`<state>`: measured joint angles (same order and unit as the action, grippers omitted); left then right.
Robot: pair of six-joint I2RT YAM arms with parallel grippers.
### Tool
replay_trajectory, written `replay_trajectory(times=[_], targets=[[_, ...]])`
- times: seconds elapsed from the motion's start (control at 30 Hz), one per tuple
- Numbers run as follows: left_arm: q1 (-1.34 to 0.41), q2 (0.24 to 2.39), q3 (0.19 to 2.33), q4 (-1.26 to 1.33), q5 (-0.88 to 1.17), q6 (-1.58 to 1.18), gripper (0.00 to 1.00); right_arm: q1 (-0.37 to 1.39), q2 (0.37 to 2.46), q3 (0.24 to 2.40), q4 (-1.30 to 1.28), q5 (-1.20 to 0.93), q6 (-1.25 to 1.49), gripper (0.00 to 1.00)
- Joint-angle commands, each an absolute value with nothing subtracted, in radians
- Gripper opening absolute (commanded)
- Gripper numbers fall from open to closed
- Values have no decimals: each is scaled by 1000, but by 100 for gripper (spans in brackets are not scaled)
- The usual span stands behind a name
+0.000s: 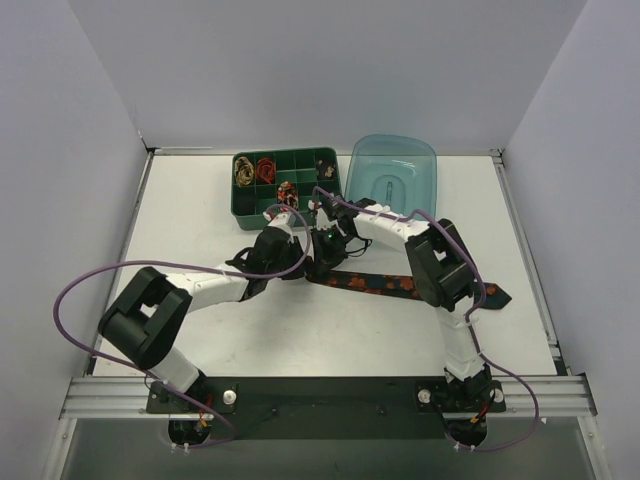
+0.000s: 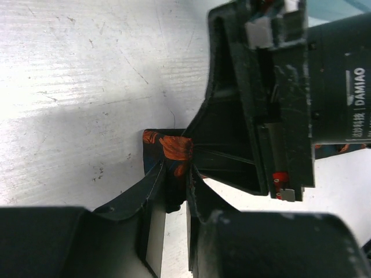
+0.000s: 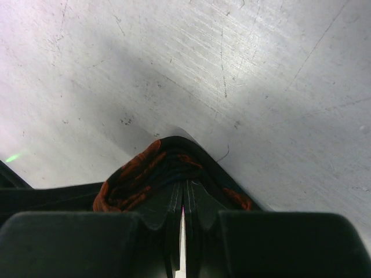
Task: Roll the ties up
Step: Roll the tie at the center of the board.
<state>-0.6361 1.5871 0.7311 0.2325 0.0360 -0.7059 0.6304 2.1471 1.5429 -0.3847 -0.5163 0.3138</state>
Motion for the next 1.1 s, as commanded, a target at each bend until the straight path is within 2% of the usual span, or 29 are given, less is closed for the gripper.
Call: replay_trajectory(times=[0.0, 0.4, 0.83, 1.07], targets=[[-696, 1526, 830, 186, 8, -644, 6, 653, 2206, 1549, -376, -469, 321, 0], [-704, 1454, 819, 149, -48, -618, 6, 655, 2183, 1552, -377, -483, 324, 0], [-767, 1566, 931, 23, -106, -580, 6, 670, 2215, 1582, -379, -491, 337, 0], [-765, 1548, 928, -87, -215, -618, 0, 667, 2180, 1582, -391, -491, 328, 0]])
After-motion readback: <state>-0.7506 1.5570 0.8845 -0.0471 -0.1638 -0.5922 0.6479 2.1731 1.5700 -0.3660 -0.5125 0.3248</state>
